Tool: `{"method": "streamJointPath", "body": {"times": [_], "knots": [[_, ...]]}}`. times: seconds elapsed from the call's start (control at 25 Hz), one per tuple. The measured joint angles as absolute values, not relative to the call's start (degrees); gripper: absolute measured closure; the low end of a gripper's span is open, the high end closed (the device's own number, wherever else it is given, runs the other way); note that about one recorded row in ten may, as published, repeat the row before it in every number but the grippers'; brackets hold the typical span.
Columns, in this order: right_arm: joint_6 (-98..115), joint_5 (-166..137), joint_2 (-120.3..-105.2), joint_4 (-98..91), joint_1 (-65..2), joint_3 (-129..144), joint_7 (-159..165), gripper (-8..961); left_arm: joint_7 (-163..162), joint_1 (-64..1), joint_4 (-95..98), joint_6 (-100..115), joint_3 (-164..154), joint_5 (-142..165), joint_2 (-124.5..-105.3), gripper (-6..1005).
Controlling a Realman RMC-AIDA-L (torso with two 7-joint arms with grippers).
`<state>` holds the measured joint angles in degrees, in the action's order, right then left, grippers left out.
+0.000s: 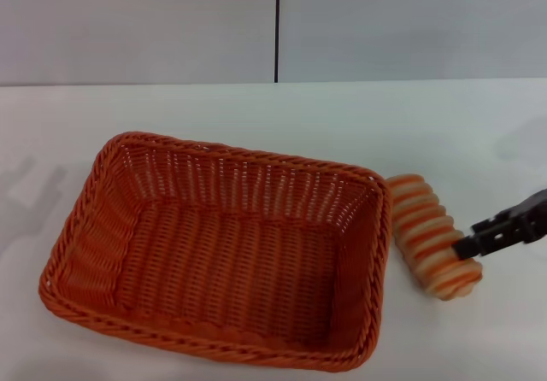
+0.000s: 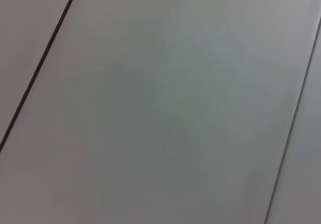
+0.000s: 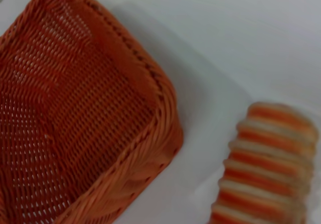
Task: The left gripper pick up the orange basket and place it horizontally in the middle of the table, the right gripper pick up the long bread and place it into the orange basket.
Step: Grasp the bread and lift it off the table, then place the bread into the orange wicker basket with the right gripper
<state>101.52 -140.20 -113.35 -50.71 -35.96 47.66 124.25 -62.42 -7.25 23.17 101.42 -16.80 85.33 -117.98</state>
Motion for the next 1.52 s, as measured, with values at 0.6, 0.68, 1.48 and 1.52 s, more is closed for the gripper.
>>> {"method": "streamJointPath", "body": {"times": [0.6,0.68,1.48,1.52], "knots": [[93.9,-143.5,-114.32,-44.3,-37.5,49.7,124.7,341,-62.2,-7.1,23.0,101.4,-16.8,85.0,-117.95,465],[93.5,-143.5,-114.37,-44.5,-37.4,49.6,124.7,342,-62.2,-7.1,23.0,101.4,-16.8,84.9,-117.95,465],[98.9,-142.5,-116.08,-64.3,-33.1,42.0,126.8,551,-62.6,-7.1,23.0,101.4,-16.7,84.9,-117.95,468],[100.0,-142.4,-116.44,-68.5,-32.4,41.7,127.8,561,-62.7,-7.1,23.0,101.4,-16.7,84.9,-117.95,468]]}}
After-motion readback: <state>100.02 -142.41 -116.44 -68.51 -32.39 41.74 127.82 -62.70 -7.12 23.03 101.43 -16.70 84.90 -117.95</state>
